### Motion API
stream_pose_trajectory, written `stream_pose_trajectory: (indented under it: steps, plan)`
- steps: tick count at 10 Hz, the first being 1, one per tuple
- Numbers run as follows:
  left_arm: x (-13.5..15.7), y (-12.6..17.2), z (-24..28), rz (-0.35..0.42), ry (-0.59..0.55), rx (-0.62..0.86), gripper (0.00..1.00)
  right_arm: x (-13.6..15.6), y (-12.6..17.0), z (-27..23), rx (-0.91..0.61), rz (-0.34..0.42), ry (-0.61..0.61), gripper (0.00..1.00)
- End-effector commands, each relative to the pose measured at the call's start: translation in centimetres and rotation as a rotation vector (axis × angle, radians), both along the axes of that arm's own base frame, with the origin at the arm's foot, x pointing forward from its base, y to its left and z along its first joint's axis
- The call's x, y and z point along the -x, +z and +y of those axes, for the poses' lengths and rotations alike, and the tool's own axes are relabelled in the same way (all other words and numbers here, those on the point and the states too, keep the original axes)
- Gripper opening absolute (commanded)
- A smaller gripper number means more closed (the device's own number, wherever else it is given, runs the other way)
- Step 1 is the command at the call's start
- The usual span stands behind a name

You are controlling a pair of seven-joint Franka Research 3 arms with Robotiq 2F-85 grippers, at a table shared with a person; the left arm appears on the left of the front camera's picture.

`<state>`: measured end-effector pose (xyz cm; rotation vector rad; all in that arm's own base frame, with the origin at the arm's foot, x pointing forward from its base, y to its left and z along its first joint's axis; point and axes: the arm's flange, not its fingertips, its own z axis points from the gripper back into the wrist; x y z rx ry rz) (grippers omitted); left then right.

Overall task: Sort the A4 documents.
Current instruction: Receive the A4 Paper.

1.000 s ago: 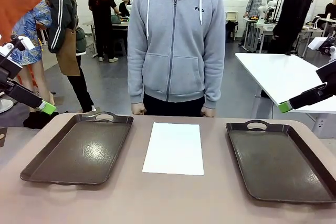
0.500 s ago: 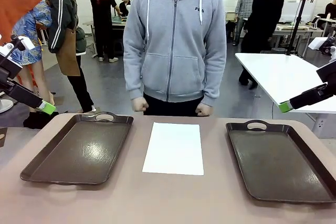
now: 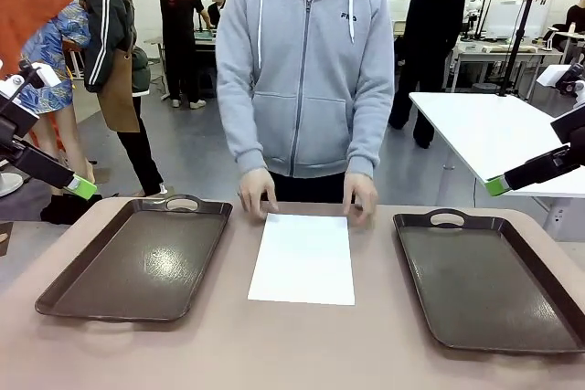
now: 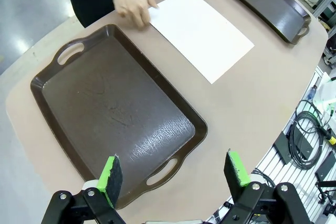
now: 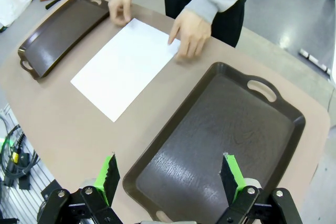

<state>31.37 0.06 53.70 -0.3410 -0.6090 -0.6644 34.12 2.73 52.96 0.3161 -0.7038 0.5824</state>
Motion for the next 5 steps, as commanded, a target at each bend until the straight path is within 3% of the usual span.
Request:
stream_pose_trajectory:
  steps: [1, 5]
  plan:
    - [-0.01, -0.04, 0.04, 0.001, -0.006, 0.01, 1.0, -0.12, -0.21, -0.04, 0.0, 0.004, 0.01, 1.0]
    - [-0.01, -0.04, 0.04, 0.001, -0.006, 0.01, 1.0, -0.12, -0.21, -0.04, 0.0, 0.004, 0.01, 1.0]
